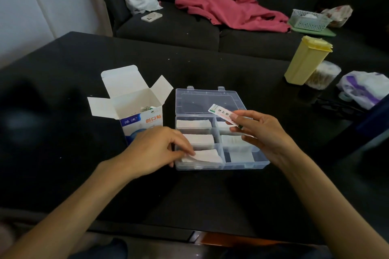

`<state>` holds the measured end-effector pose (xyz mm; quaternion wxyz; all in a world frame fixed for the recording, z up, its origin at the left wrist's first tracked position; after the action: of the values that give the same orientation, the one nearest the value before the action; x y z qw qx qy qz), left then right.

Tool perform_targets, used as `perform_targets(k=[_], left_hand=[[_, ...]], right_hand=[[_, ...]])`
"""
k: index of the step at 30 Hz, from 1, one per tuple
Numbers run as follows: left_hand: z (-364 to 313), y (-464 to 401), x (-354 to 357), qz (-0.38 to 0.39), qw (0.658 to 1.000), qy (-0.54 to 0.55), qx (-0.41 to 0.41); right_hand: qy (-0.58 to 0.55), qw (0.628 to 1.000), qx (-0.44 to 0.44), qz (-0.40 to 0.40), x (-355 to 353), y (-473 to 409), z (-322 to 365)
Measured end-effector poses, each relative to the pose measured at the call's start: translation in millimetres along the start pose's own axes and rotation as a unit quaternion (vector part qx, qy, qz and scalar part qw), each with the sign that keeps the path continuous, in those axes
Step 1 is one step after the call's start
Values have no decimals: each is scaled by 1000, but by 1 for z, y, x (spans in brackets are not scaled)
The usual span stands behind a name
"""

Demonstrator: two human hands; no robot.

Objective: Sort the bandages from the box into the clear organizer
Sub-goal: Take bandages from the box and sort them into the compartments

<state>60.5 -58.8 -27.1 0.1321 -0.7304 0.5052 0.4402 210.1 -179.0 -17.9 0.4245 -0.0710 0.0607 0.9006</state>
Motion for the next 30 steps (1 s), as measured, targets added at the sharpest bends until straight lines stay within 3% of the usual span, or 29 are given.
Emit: perform_targets(k=[6, 11, 15, 17, 19, 21, 23, 26, 30], left_hand=[[1, 1, 3, 3, 994, -106, 8], [2, 0, 4, -10, 994, -113, -6], [3, 2, 5, 0, 990, -138, -15], [2, 3, -3, -25, 994, -107, -26], [4, 4, -25, -97, 994, -37, -44], [5, 9, -49, -195, 980, 20, -45], [3, 14, -59, -239, 969, 44, -33], [-3, 11, -45, -187, 982, 10, -18], [-6, 6, -16, -88, 995, -53, -15]], right_hand=[[-4, 1000, 6, 3, -2, -2, -5], [0, 1000, 1, 21, 1, -3, -6], [47, 994, -80, 63, 8, -3, 11], [117, 973, -163, 119, 18, 0, 24], [198, 938, -220, 183, 30, 5, 27], [276, 901, -245, 227, 40, 9, 20], [344, 865, -259, 256, 48, 13, 14], [392, 834, -249, 297, 59, 15, 2], [377, 845, -205, 320, 67, 17, -6]])
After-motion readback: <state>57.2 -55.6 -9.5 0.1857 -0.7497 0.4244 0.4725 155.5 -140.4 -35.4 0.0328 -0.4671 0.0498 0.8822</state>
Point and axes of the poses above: each hand's wrist, its own y-axis away from the middle knuckle, its own x-axis out of the palm, z = x × y, the point moved 10 cm from there along -y, towards the middle knuckle, and after that the axes turned 13 degrees about -x, right-handed, at the moved point
